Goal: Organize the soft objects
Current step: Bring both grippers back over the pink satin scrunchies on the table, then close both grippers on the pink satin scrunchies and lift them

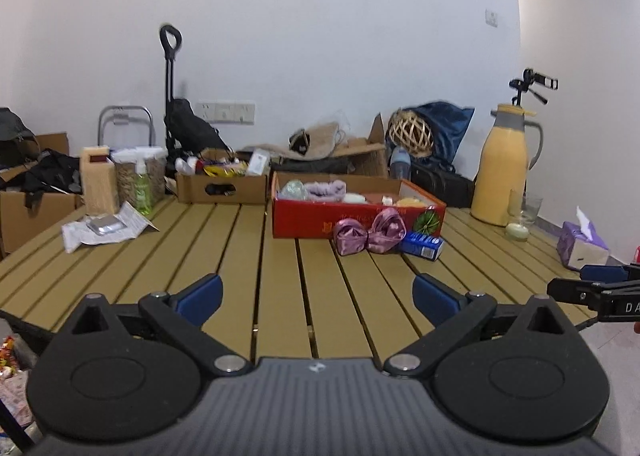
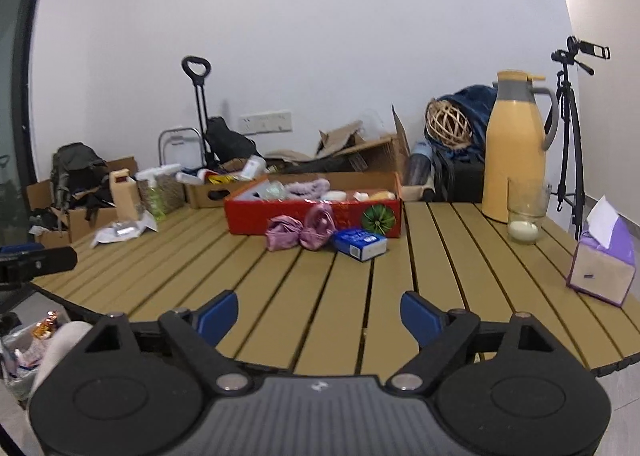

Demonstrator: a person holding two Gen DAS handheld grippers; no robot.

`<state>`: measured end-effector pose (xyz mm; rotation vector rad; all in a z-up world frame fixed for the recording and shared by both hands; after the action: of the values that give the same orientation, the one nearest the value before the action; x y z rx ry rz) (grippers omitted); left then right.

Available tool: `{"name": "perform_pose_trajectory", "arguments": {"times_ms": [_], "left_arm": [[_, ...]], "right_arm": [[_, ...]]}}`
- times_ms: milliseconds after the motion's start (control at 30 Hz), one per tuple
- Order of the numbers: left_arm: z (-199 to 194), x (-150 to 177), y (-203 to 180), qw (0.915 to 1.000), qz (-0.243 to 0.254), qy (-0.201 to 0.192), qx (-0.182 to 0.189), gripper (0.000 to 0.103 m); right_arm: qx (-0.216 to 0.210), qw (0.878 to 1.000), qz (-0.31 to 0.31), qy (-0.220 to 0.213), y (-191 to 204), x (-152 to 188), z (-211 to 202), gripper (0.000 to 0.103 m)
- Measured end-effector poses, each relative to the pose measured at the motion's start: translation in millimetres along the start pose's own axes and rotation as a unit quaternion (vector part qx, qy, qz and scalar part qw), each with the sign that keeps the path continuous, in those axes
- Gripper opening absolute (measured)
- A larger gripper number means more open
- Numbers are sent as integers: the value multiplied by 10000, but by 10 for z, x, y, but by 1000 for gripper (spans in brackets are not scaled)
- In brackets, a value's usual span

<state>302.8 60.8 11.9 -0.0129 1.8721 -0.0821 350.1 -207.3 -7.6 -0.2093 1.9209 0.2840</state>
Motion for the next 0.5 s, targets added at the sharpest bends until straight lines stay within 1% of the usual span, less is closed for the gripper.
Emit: {"name": "perform_pose_trajectory", "arguments": {"times_ms": [133,200,267,300,333,367,400,433,500], "left_arm": [[633,-76,-9,9997,29,213,74,103],[1003,-126,-10,9994,41,338,87,101],[1394,-193,-9,9984,-14,563,102,89],[1565,-228,-18,9978,-12,637,196,86],[1711,-257,-31,9972,8,697,261,79],[1893,-297,-48,9967,44,747,304,76],[2048,-325,-71,9964,77,767,352,76],[2174,-341,-91,9960,104,802,386,72],[2496,-386,-149,9943,198,916,504,67]], "right_arm": [[9,9998,29,173,-121,-109,563,87],[-47,9998,-13,215,-156,-214,845,83],[-152,9995,-53,286,-192,-336,1188,79],[-186,9993,-32,319,-218,-391,1366,76],[-187,9991,20,387,-247,-447,1575,74],[-183,9988,55,448,-265,-496,1744,71],[-225,9987,53,461,-267,-543,1910,69],[-273,9985,46,476,-261,-583,2071,67],[-341,9979,18,552,-239,-654,2375,59]]}}
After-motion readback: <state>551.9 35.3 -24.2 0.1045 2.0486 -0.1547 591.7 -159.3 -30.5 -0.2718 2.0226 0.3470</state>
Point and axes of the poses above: each gripper's, at about its wrist camera, not at the fingertips, and z roughly the way its jaws point, y to its left, x to its underside, the point moved 5 cm from there along z, roughly the way its jaws point, and after that the axes turned 2 degrees about -y, right-handed, at the moved point
